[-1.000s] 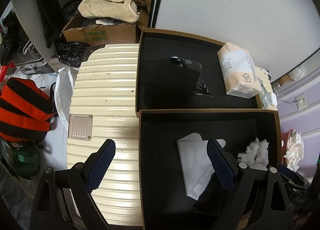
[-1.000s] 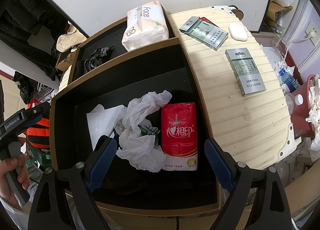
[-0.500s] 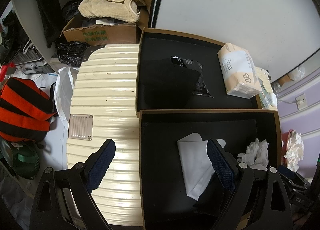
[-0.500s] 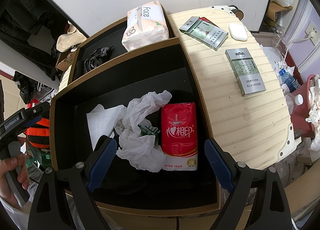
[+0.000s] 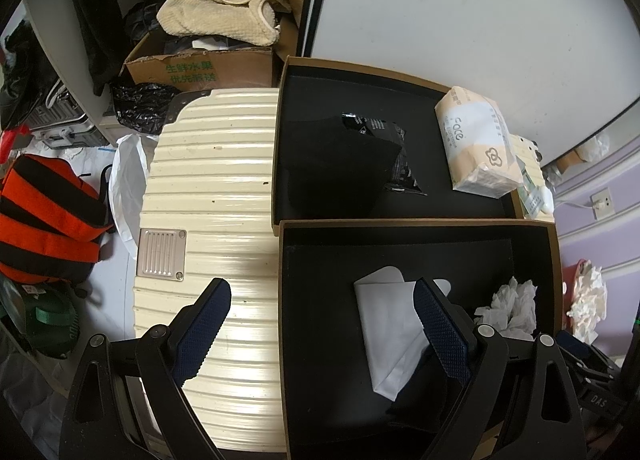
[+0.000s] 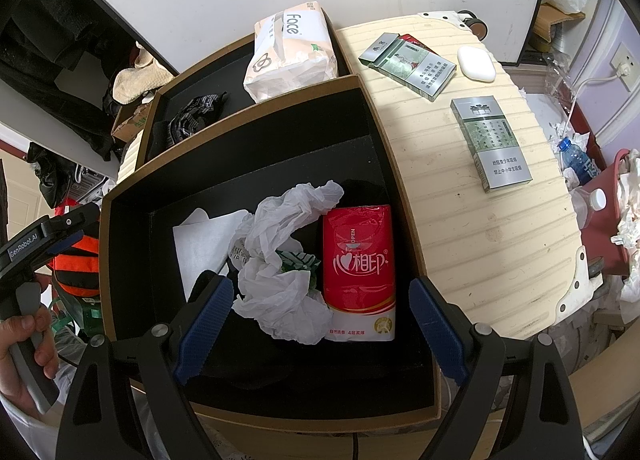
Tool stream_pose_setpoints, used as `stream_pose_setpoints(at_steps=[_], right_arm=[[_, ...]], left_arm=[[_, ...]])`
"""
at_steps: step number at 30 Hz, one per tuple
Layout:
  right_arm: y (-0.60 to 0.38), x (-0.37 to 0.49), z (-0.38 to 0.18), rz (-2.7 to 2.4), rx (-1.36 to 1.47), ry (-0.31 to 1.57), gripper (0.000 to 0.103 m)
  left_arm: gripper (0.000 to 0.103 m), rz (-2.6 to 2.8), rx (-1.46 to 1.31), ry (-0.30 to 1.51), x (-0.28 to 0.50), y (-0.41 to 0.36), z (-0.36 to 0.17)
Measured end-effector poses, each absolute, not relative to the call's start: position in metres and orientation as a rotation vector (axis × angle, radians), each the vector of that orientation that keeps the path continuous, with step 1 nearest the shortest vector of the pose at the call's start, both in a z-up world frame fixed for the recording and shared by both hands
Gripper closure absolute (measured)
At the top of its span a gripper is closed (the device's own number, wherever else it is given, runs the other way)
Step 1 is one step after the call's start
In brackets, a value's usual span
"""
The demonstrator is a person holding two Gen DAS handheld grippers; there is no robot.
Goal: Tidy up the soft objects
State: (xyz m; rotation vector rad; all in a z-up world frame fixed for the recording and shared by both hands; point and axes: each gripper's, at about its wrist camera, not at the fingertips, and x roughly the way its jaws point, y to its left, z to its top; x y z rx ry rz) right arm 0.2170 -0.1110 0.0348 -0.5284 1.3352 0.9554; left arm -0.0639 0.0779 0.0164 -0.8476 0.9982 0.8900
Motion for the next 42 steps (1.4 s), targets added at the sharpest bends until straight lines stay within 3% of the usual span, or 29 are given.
stream_pose_setpoints(at_steps=[42], right_arm=[[-0.1083,0.2171,0.0333,0.954,-0.529,1.335,0.014]], left_arm=[[0.012,0.891,-0.859,0.995,-0.0645,0.0799,0.0176]])
